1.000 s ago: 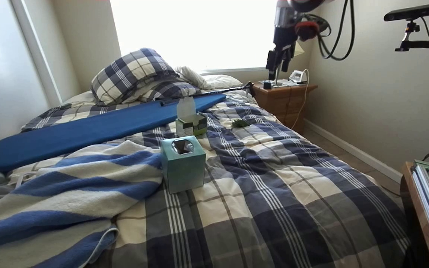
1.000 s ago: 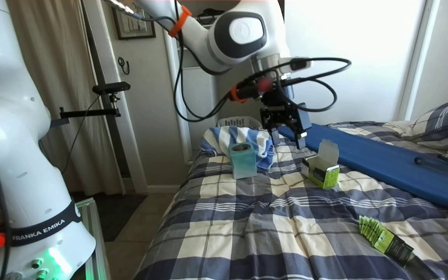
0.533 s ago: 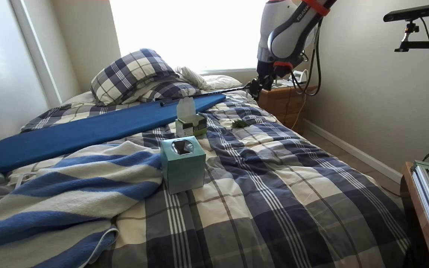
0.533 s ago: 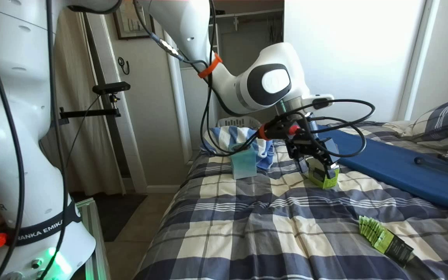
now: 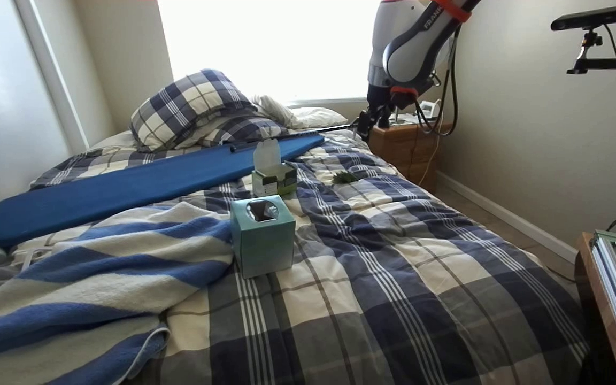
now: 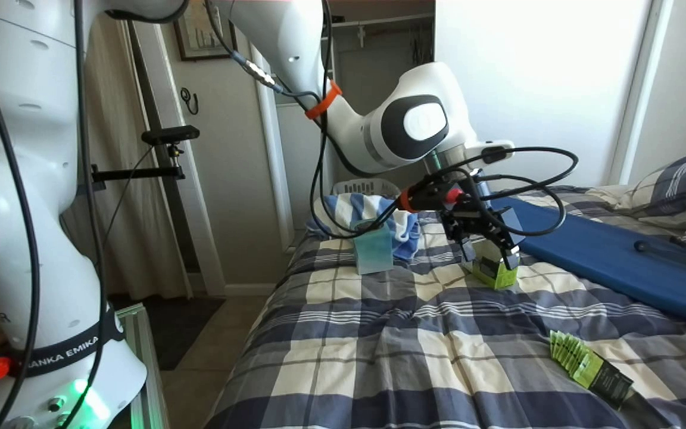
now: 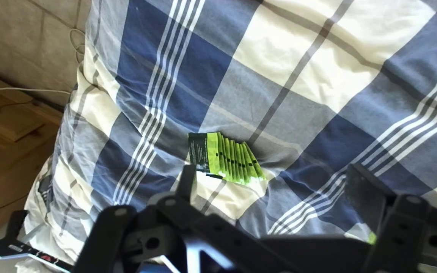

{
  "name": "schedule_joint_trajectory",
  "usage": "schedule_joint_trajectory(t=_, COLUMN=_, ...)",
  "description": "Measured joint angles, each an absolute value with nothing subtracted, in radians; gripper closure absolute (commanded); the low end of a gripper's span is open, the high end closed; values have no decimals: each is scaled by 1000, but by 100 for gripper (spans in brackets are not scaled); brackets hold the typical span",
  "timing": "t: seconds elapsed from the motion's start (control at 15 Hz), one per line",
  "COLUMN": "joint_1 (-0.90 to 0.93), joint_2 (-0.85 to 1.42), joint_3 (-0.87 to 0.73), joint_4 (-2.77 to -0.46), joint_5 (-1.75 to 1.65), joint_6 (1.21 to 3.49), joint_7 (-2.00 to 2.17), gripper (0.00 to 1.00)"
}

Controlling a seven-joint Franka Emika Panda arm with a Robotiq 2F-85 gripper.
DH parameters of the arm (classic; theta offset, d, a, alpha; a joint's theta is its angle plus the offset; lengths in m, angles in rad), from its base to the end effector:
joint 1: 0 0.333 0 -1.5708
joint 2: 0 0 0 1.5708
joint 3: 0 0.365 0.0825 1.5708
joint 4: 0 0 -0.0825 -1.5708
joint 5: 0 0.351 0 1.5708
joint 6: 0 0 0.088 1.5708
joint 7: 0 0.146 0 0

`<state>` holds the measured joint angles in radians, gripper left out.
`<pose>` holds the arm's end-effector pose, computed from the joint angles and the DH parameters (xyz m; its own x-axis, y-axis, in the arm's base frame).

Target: Put the green sachets in the green box

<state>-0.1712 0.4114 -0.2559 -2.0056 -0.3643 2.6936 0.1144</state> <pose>0.5894 -0.2493 0.3165 0.9568 -0.1521 0.2477 -0.2263 -0.9246 0.3064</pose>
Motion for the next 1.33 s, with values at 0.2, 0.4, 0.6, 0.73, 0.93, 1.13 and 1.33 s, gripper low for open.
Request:
schedule_joint_trajectory(t=0.2, joint_1=-129, joint_2=475, joint_3=-323, joint_4=-1995, joint_5=-390, joint_6=2799, joint_7=172, gripper=0)
schedule_joint_trajectory(t=0.4, joint_1=-76, joint_2=610, joint_3=-407, joint_4=-1951, joint_5=-394, joint_6=2909, joint_7=249, gripper=0)
schedule_joint_trajectory(t=0.6, joint_1=-62, joint_2=763, joint_3=-437, joint_4=-1877, joint_5=-358, joint_6=3001, joint_7=270, gripper=0)
schedule_joint_trajectory(t=0.73, joint_1=-64, joint_2=859, joint_3=-442, joint_4=-1819, joint_5=-307, joint_6=3052, joint_7=267, gripper=0)
schedule_joint_trajectory(t=0.93, joint_1=-80, joint_2=983, joint_3=-438, joint_4=-1720, joint_5=-226, joint_6=3129, joint_7=247, gripper=0)
schedule_joint_trajectory(t=1.13, joint_1=-102, joint_2=1072, joint_3=-437, joint_4=-1613, joint_5=-170, joint_6=3148, joint_7=212, gripper=0)
schedule_joint_trajectory(t=1.33, joint_1=-133, joint_2=1130, joint_3=-421, joint_4=-1520, joint_5=-137, joint_6=3148, joint_7=186, gripper=0)
